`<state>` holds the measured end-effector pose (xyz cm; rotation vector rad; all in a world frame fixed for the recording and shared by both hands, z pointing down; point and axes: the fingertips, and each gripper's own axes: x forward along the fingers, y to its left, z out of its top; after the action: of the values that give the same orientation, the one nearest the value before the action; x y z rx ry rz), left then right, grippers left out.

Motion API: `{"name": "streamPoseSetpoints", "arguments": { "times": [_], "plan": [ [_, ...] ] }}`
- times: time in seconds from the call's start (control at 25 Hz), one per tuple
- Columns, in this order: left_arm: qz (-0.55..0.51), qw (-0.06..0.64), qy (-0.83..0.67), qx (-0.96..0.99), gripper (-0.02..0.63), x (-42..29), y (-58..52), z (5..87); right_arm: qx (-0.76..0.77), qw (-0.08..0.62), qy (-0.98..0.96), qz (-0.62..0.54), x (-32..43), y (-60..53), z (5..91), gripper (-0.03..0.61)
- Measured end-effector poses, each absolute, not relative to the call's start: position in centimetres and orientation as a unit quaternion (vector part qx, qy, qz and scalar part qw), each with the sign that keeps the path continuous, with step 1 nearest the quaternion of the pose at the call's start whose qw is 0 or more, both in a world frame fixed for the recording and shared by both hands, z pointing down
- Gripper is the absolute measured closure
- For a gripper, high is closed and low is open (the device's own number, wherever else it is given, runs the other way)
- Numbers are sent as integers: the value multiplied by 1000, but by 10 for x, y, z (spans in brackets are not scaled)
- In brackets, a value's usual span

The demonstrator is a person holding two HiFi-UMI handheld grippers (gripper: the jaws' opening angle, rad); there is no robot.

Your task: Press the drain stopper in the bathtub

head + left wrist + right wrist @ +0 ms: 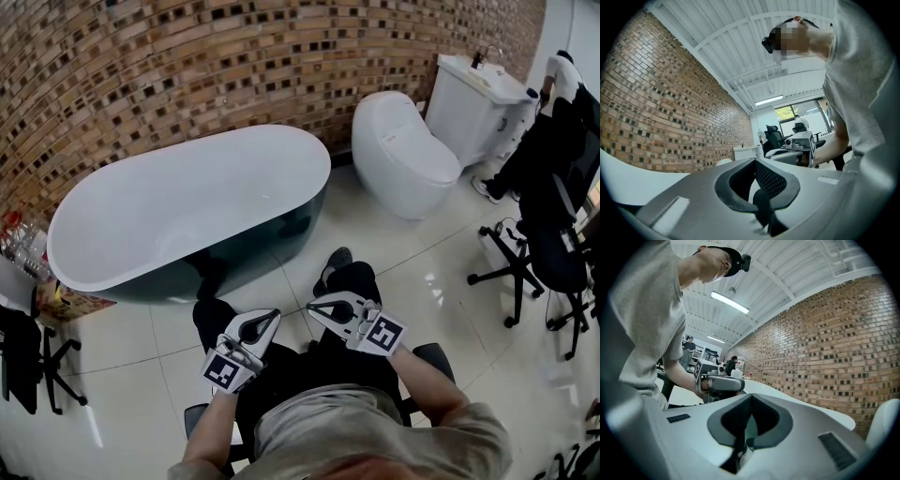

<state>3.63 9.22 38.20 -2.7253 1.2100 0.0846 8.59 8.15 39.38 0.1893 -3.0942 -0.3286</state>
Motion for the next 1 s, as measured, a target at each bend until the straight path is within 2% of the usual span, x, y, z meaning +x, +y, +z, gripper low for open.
{"name": "streamPoseSetpoints", "arguments": {
  "times": [1.0],
  "plan": [
    [16, 83, 403, -911, 606, 38, 93, 385, 55, 26, -991, -122, 83, 86, 398, 578]
  ]
}}
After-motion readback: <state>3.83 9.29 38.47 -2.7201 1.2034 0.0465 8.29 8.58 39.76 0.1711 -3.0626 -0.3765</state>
